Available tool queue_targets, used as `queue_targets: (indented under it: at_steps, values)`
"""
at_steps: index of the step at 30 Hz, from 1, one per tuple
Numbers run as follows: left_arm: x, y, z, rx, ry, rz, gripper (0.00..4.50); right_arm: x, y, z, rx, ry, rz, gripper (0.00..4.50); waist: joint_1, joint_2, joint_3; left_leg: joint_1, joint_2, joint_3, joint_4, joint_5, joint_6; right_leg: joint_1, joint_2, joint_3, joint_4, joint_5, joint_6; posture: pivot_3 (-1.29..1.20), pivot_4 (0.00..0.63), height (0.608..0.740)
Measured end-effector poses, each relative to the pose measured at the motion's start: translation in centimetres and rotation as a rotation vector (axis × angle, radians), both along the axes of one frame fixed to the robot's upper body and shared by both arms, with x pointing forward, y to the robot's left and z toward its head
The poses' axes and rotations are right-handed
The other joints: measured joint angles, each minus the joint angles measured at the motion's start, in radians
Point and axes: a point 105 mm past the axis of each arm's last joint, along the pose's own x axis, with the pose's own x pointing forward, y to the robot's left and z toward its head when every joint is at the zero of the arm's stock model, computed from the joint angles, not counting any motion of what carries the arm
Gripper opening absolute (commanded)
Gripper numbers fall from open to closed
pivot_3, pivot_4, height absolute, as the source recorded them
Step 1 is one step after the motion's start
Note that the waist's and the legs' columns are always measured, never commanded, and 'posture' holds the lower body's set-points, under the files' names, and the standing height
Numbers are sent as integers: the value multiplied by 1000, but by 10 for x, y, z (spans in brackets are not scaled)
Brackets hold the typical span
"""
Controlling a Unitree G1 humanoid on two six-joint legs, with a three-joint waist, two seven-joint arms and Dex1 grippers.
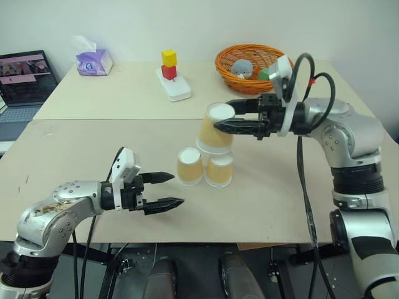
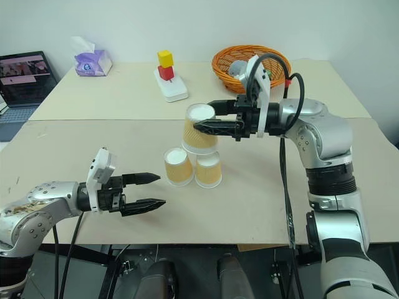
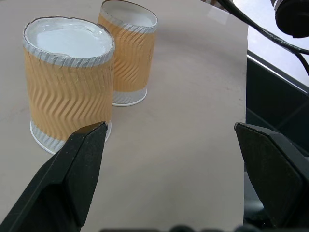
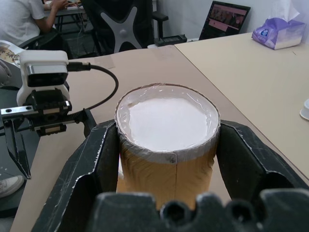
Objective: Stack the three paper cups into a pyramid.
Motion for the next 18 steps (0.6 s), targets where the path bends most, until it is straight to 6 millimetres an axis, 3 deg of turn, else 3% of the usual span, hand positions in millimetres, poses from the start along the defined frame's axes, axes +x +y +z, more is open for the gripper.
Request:
queue_targets:
  at_steps: [18]
  values:
    - [2, -4, -2, -18, 3, 2, 4500, -15, 19, -2, -5, 23, 73, 2729, 0, 0, 0, 0, 0, 0, 0, 0, 0, 0, 0, 0, -1, 0, 0, 0, 150, 652]
